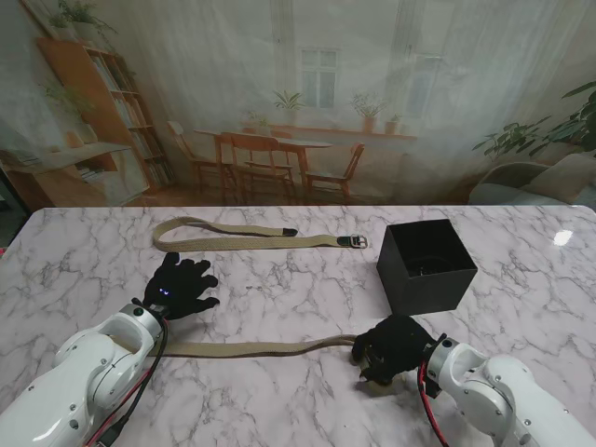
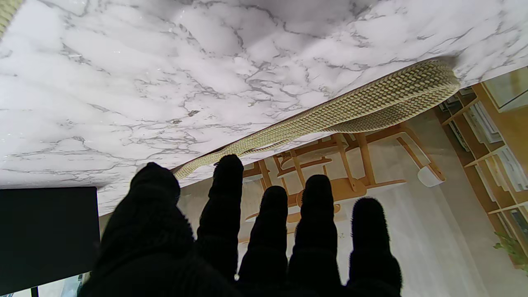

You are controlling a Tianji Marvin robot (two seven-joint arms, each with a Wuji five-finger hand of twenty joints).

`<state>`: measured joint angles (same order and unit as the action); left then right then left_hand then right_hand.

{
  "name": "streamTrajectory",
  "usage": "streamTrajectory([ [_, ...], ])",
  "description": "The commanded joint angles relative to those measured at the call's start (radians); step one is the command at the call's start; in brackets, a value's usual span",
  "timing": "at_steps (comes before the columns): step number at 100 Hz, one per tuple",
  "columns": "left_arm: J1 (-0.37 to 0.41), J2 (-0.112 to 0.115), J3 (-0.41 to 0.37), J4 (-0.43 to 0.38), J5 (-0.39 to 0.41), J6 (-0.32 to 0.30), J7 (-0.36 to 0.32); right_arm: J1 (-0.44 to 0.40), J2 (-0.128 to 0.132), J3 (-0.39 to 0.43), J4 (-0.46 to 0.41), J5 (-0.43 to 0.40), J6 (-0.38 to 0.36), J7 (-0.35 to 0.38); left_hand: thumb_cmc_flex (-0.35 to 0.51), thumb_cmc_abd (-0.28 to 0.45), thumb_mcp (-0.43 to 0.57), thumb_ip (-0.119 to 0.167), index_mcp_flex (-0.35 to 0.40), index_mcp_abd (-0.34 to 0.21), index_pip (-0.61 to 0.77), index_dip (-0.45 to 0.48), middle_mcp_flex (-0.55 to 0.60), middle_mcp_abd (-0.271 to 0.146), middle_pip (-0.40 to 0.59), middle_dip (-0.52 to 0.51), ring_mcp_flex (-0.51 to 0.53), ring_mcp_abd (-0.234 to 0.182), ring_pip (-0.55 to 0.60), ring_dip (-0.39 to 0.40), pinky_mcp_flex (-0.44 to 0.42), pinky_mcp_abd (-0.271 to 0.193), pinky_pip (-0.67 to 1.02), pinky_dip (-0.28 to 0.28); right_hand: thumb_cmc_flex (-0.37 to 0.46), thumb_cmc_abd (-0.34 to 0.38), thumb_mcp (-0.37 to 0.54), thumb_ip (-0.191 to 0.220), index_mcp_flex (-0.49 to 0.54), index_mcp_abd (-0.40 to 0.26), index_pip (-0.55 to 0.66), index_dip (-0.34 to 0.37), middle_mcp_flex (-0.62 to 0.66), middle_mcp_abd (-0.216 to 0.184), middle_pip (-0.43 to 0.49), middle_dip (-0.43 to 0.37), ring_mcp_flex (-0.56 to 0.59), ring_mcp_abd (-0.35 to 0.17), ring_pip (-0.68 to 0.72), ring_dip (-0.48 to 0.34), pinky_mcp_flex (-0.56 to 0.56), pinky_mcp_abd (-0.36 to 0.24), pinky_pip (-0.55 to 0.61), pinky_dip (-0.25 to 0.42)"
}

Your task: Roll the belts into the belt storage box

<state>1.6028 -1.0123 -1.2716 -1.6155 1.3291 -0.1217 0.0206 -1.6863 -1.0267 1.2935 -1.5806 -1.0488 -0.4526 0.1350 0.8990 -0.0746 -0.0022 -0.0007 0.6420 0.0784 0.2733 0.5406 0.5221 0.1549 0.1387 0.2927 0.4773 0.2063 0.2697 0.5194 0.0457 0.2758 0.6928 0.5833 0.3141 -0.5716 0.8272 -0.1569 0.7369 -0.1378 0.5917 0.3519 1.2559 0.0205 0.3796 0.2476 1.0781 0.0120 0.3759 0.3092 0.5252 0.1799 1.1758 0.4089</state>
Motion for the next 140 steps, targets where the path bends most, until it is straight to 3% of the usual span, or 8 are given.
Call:
streamTrajectory([
  [1, 0.000, -0.002, 0.001, 0.001, -0.003, -0.002, -0.012, -0.020, 0.020, -0.001, -0.023, -0.032, -0.007, -0.003, -0.011, 0.040, -0.023, -0.016, 0.006, 0.020, 0.002, 0.007, -0.031, 0.018, -0.015, 0.012, -0.012, 0.017, -0.014, 0.011, -0.018, 0.043, -0.026, -0.013, -0.042, -0.001, -0.073, 0.024, -0.032, 0.242, 0.050, 0.066, -0.032, -0.098, -0.068, -0.045, -0.063, -0.116, -0.104, -0.065, -0.032, -0.050, -0.025, -0.028],
  [14, 0.001, -0.003, 0.000, 0.001, -0.003, -0.001, -0.010, -0.040, 0.034, 0.032, -0.105, -0.026, -0.014, 0.162, -0.012, 0.040, -0.024, -0.016, 0.006, 0.019, 0.002, 0.007, -0.032, 0.017, -0.015, 0.012, -0.011, 0.015, -0.014, 0.011, -0.018, 0.043, -0.026, -0.013, 0.022, -0.014, -0.107, 0.061, -0.169, 0.318, 0.032, 0.089, -0.106, -0.103, -0.165, -0.102, -0.152, -0.149, -0.146, -0.125, -0.076, -0.099, -0.057, -0.076],
  [27, 0.001, -0.003, -0.001, 0.001, -0.004, -0.001, -0.009, -0.034, 0.048, 0.038, -0.147, -0.011, -0.018, 0.301, -0.010, 0.040, -0.023, -0.016, 0.006, 0.020, 0.002, 0.007, -0.032, 0.018, -0.015, 0.012, -0.012, 0.018, -0.014, 0.011, -0.019, 0.042, -0.026, -0.013, 0.066, -0.141, 0.301, 0.115, -0.303, 0.363, 0.013, 0.103, -0.168, -0.102, -0.292, -0.153, -0.229, -0.161, -0.200, -0.151, -0.119, -0.124, -0.105, -0.106],
  [40, 0.001, -0.003, -0.002, 0.000, -0.004, -0.001, -0.011, -0.022, 0.052, 0.028, -0.153, -0.054, -0.020, 0.314, -0.010, 0.039, -0.024, -0.016, 0.006, 0.021, 0.002, 0.007, -0.032, 0.017, -0.015, 0.012, -0.012, 0.016, -0.014, 0.011, -0.017, 0.042, -0.026, -0.013, 0.208, -0.160, 0.505, 0.144, -0.320, 0.338, 0.037, 0.122, -0.160, -0.141, -0.293, -0.152, -0.214, -0.186, -0.204, -0.155, -0.097, -0.170, -0.110, -0.110],
  [56, 0.001, -0.002, -0.001, 0.001, -0.004, -0.002, -0.010, -0.017, 0.043, 0.011, -0.099, -0.156, -0.028, 0.127, -0.010, 0.039, -0.023, -0.016, 0.006, 0.021, 0.002, 0.007, -0.032, 0.017, -0.015, 0.012, -0.011, 0.016, -0.014, 0.011, -0.018, 0.042, -0.026, -0.013, 0.229, -0.195, 0.460, 0.057, -0.220, 0.156, 0.190, 0.172, -0.033, -0.172, -0.219, -0.115, -0.117, -0.163, -0.145, -0.130, -0.040, -0.154, -0.075, -0.106],
  [86, 0.000, -0.002, 0.000, 0.001, -0.005, -0.002, -0.012, -0.017, 0.031, -0.010, -0.032, -0.159, 0.027, -0.027, -0.011, 0.040, -0.023, -0.016, 0.006, 0.020, 0.002, 0.007, -0.032, 0.017, -0.015, 0.012, -0.011, 0.017, -0.014, 0.011, -0.017, 0.042, -0.026, -0.013, 0.260, -0.143, 0.266, -0.080, -0.074, -0.183, 0.527, 0.179, -0.214, 0.011, 0.065, 0.135, -0.079, 0.040, -0.024, 0.048, -0.076, 0.058, -0.019, -0.039],
  [123, -0.001, -0.002, 0.001, 0.002, -0.005, -0.003, -0.012, -0.023, 0.025, -0.023, -0.026, -0.142, 0.069, -0.050, -0.012, 0.041, -0.023, -0.016, 0.006, 0.021, 0.001, 0.006, -0.033, 0.018, -0.016, 0.012, -0.012, 0.018, -0.014, 0.011, -0.019, 0.043, -0.027, -0.014, 0.174, -0.168, 0.240, -0.076, 0.014, -0.056, 0.704, -0.012, -0.666, 0.201, 0.015, 0.011, -0.362, 0.121, -0.154, -0.024, -0.168, 0.237, -0.146, 0.006],
  [140, -0.001, -0.002, 0.002, 0.003, -0.005, -0.003, -0.012, -0.012, 0.019, -0.039, -0.002, -0.102, 0.086, -0.079, -0.015, 0.040, -0.024, -0.016, 0.005, 0.021, 0.001, 0.006, -0.033, 0.017, -0.016, 0.012, -0.011, 0.016, -0.014, 0.011, -0.018, 0.042, -0.027, -0.014, 0.203, -0.143, 0.242, -0.075, -0.033, -0.006, 0.763, -0.047, -0.385, 0.054, 0.123, 0.042, -0.235, 0.082, -0.072, -0.007, -0.114, 0.222, -0.114, -0.002],
])
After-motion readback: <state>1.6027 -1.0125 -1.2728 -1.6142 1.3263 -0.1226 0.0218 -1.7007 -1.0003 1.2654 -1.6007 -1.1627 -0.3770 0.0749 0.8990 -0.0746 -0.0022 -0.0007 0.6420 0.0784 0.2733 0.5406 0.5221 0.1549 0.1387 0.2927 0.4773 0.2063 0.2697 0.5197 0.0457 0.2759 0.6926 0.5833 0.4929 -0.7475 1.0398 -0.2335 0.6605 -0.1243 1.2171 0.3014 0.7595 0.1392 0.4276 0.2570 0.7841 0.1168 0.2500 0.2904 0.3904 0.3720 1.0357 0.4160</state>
